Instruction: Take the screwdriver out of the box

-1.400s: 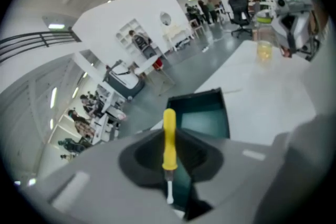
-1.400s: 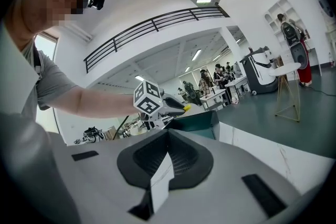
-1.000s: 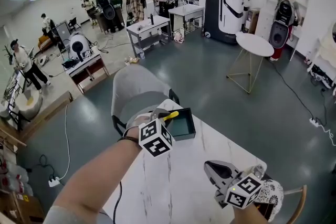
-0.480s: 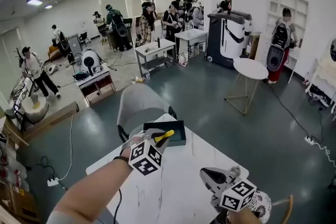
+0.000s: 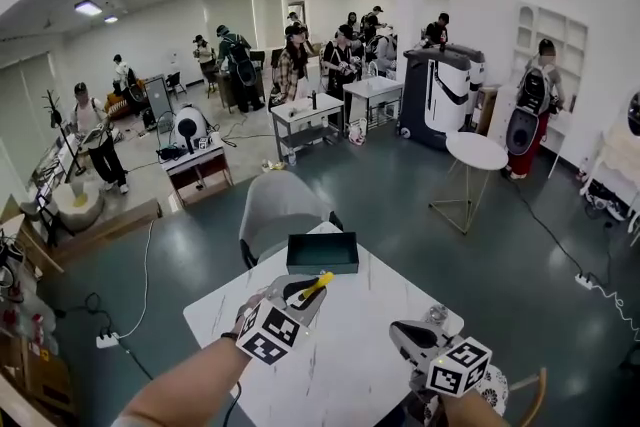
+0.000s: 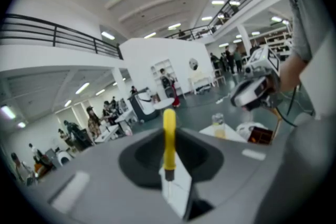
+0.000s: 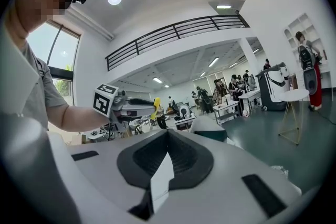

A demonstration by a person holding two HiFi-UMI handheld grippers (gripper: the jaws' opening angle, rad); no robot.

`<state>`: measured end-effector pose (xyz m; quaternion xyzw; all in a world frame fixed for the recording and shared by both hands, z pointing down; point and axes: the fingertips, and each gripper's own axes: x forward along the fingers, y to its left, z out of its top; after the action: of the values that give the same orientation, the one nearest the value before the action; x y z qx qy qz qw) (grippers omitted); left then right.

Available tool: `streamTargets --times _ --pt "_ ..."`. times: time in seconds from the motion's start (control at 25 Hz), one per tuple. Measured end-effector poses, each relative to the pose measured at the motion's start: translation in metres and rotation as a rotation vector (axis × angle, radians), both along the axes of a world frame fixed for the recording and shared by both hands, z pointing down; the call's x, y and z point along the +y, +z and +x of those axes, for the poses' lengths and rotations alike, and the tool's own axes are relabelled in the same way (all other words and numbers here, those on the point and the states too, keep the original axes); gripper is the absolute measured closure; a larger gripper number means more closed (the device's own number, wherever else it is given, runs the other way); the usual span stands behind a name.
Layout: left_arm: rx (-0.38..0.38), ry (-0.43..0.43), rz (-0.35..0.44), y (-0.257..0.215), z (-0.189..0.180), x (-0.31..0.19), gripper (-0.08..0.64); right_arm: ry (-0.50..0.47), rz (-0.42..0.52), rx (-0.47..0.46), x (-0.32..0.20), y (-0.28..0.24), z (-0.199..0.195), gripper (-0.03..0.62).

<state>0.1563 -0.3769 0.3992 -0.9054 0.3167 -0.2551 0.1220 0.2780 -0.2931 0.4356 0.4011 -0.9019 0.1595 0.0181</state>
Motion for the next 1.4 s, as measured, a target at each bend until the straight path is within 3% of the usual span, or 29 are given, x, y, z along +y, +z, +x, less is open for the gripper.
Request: streamTargets --times 0.12,0.52,0.88,1.08,1.4 --pt "0.073 0.008 0.003 -0.013 -0.024 0.023 0.500 0.015 0.001 0.017 0.013 -0.005 -0.015 0.594" --pt "0.314 0.074 -0.112 -0.024 -0.121 0.099 0.500 0.100 -0.016 0.040 0.053 -0.031 -0.096 0.593" --pt "0.434 0.109 -0.107 -0.043 -0.208 0.144 0.500 0.174 0.004 0.053 0.101 -0.055 -0.146 0.594" --pt "0.480 0.153 -0.099 -0.050 -0.232 0.172 0.500 0.200 -0.002 0.040 0.128 -0.061 -0.161 0.592" --pt "0.577 0.185 -0.138 -0.054 -0.236 0.209 0.500 0.198 0.011 0.054 0.156 -0.072 -0.162 0.594"
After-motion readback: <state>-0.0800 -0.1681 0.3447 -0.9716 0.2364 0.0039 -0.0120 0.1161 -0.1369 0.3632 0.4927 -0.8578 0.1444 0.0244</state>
